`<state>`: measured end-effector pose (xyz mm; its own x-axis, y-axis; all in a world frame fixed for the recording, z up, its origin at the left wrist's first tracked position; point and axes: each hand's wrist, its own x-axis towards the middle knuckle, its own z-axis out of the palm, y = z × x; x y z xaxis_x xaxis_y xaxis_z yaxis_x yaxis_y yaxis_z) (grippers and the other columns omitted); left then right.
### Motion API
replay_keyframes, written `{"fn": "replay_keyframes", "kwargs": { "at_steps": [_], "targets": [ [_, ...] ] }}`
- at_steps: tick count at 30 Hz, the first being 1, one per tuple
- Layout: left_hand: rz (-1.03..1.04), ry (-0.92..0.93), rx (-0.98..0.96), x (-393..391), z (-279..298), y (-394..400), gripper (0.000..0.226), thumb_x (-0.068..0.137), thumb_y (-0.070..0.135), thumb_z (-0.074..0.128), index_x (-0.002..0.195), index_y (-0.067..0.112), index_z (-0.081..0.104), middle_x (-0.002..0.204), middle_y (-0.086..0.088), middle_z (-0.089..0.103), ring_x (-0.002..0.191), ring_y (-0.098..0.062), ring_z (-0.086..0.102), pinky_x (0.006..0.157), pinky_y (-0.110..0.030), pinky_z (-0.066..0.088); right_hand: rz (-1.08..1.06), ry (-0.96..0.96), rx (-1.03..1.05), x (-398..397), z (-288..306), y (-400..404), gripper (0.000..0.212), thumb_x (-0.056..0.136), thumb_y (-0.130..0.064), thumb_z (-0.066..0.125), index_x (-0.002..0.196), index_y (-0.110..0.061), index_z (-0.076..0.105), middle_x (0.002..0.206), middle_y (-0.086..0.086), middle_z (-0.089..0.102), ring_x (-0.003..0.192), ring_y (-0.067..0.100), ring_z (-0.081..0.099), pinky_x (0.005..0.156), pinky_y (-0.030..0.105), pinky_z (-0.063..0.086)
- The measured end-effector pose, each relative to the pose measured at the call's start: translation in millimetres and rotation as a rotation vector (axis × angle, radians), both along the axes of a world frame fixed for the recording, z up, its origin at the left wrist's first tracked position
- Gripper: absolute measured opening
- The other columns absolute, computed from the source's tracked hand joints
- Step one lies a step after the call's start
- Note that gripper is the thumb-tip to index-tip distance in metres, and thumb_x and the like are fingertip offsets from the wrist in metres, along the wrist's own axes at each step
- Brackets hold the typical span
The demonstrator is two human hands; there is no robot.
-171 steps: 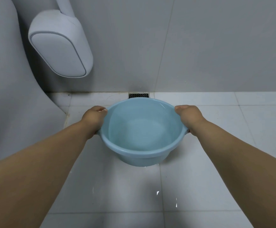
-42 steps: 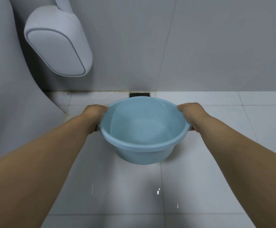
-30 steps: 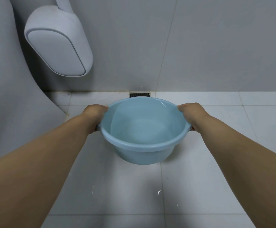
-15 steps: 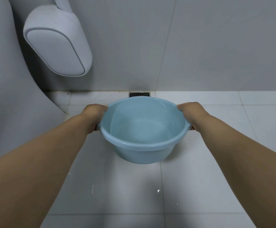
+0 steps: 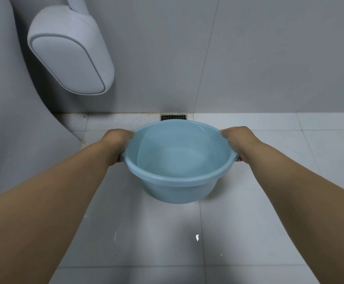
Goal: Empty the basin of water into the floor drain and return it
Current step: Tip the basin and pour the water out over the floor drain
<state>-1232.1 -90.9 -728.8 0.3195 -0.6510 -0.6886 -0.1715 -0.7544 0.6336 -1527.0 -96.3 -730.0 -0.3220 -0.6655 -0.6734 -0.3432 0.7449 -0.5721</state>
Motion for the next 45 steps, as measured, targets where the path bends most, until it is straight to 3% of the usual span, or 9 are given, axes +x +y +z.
{"fn": "replay_keyframes", "kwargs": {
  "at_steps": [4, 8, 19, 24, 30, 34, 38, 45],
  "targets": [
    [-0.005, 0.001, 0.003, 0.0, -0.3, -0.1, 0.026, 0.100, 0.029, 0.054, 0.111, 0.008, 0.063, 0.099, -0.008, 0.069, 0.079, -0.025, 0.067, 0.071, -0.035, 0.056, 0.037, 0.016, -0.005, 0.7, 0.9, -0.3, 0.011, 0.094, -0.012, 0.047, 0.096, -0.012, 0.058, 0.092, 0.014, 0.058, 0.077, 0.030, 0.054, 0.065, 0.036, 0.043],
    [-0.010, -0.005, 0.006, -0.3, 1.0, 0.0, 0.026, 0.100, 0.028, 0.053, 0.112, 0.008, 0.064, 0.101, -0.009, 0.070, 0.085, -0.027, 0.069, 0.071, -0.035, 0.057, -0.021, -0.009, 0.001, 1.0, 1.1, -0.2, 0.011, 0.092, -0.015, 0.050, 0.097, -0.014, 0.060, 0.091, 0.012, 0.059, 0.076, 0.029, 0.053, 0.059, 0.031, 0.041],
    [-0.006, 0.005, 0.003, -0.5, 3.6, 0.8, 0.026, 0.101, 0.028, 0.053, 0.112, 0.007, 0.063, 0.100, -0.009, 0.069, 0.076, -0.024, 0.067, 0.057, -0.029, 0.053, -0.041, -0.022, 0.005, 0.6, 0.6, -0.4, 0.016, 0.093, -0.016, 0.051, 0.104, -0.014, 0.062, 0.094, 0.012, 0.060, 0.079, 0.028, 0.054, 0.064, 0.034, 0.043],
    [-0.007, 0.000, 0.009, 0.4, 2.1, -0.2, 0.028, 0.100, 0.029, 0.054, 0.113, 0.007, 0.064, 0.107, -0.011, 0.071, 0.080, -0.027, 0.068, 0.067, -0.034, 0.057, -0.049, -0.024, 0.004, 0.8, 0.2, -0.9, 0.011, 0.093, -0.016, 0.051, 0.100, -0.017, 0.059, 0.093, 0.011, 0.058, 0.080, 0.027, 0.052, 0.068, 0.037, 0.042],
    [-0.005, 0.003, 0.009, 0.8, 1.2, -0.6, 0.025, 0.099, 0.028, 0.054, 0.109, 0.007, 0.064, 0.103, -0.009, 0.070, 0.080, -0.027, 0.068, 0.071, -0.035, 0.057, -0.026, -0.015, -0.001, 0.5, -0.1, -1.0, 0.011, 0.093, -0.016, 0.051, 0.100, -0.015, 0.059, 0.094, 0.013, 0.058, 0.080, 0.028, 0.053, 0.069, 0.038, 0.042],
    [-0.008, -0.002, 0.008, 0.1, 1.5, -0.9, 0.020, 0.100, 0.027, 0.054, 0.096, 0.010, 0.063, 0.096, -0.007, 0.069, 0.074, -0.024, 0.067, 0.066, -0.033, 0.056, -0.027, -0.018, -0.001, 1.2, 0.2, -0.7, 0.009, 0.094, -0.015, 0.050, 0.099, -0.016, 0.057, 0.093, 0.013, 0.057, 0.079, 0.029, 0.052, 0.066, 0.036, 0.041],
    [-0.005, 0.010, 0.000, -0.3, 2.2, -0.1, 0.023, 0.100, 0.027, 0.054, 0.105, 0.007, 0.064, 0.094, -0.007, 0.069, 0.074, -0.024, 0.067, 0.060, -0.030, 0.054, -0.031, -0.019, 0.006, 1.0, 1.1, -0.2, 0.008, 0.094, -0.014, 0.051, 0.098, -0.016, 0.057, 0.092, 0.012, 0.056, 0.079, 0.028, 0.050, 0.061, 0.032, 0.039],
    [-0.015, 0.002, 0.005, 0.2, 2.6, -0.2, 0.027, 0.100, 0.028, 0.054, 0.111, 0.006, 0.064, 0.106, -0.011, 0.070, 0.081, -0.027, 0.068, 0.067, -0.033, 0.056, -0.007, -0.002, 0.003, 0.8, 0.7, -0.2, 0.010, 0.094, -0.015, 0.050, 0.099, -0.015, 0.059, 0.092, 0.013, 0.058, 0.078, 0.029, 0.053, 0.067, 0.036, 0.042]
  ]
}}
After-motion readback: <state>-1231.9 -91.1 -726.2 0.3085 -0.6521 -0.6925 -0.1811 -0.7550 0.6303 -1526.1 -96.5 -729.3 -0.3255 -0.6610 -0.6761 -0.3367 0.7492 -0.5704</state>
